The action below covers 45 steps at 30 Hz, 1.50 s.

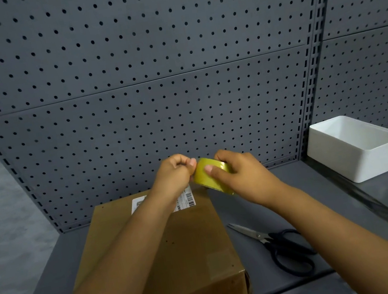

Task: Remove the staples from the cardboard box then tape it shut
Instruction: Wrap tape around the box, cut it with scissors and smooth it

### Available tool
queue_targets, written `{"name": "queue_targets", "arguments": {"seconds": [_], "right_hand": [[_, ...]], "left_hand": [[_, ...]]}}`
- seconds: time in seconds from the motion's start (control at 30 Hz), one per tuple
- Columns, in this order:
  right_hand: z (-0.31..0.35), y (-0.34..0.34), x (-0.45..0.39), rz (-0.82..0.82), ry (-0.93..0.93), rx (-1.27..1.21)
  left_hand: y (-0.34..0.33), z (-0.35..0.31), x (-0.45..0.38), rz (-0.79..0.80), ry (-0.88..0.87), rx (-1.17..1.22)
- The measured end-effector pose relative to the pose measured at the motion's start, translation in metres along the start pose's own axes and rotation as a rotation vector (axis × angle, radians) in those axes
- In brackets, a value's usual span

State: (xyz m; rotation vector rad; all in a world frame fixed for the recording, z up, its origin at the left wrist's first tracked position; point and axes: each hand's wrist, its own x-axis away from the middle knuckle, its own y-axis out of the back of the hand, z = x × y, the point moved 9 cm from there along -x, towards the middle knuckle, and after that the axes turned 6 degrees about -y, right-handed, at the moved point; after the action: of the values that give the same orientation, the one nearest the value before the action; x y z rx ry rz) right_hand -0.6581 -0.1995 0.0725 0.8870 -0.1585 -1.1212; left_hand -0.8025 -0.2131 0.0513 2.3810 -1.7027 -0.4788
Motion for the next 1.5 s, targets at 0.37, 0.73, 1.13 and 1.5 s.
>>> {"name": "queue_targets", "arguments": {"seconds": [0.37,0.73,1.13,1.5], "right_hand": [[-0.005,0.026,-0.013,-0.131,-0.118,0.230],[0.008,0.025,-0.016,-0.123,-0.009,0.139],[0.036,0.000,-0.012,-0.016,0.123,0.085],[0.030,-0.001,-0.005,0.043,0.094,0.332]], "left_hand": [[0.016,-0.024,0.008,-0.216,-0.200,0.039],[0.041,-0.028,0.015,-0.215,-0.105,-0.001],[0.069,-0.013,0.045,-0.230,-0.056,-0.017],[0.073,-0.026,0.076,-0.308,-0.119,-0.172]]}}
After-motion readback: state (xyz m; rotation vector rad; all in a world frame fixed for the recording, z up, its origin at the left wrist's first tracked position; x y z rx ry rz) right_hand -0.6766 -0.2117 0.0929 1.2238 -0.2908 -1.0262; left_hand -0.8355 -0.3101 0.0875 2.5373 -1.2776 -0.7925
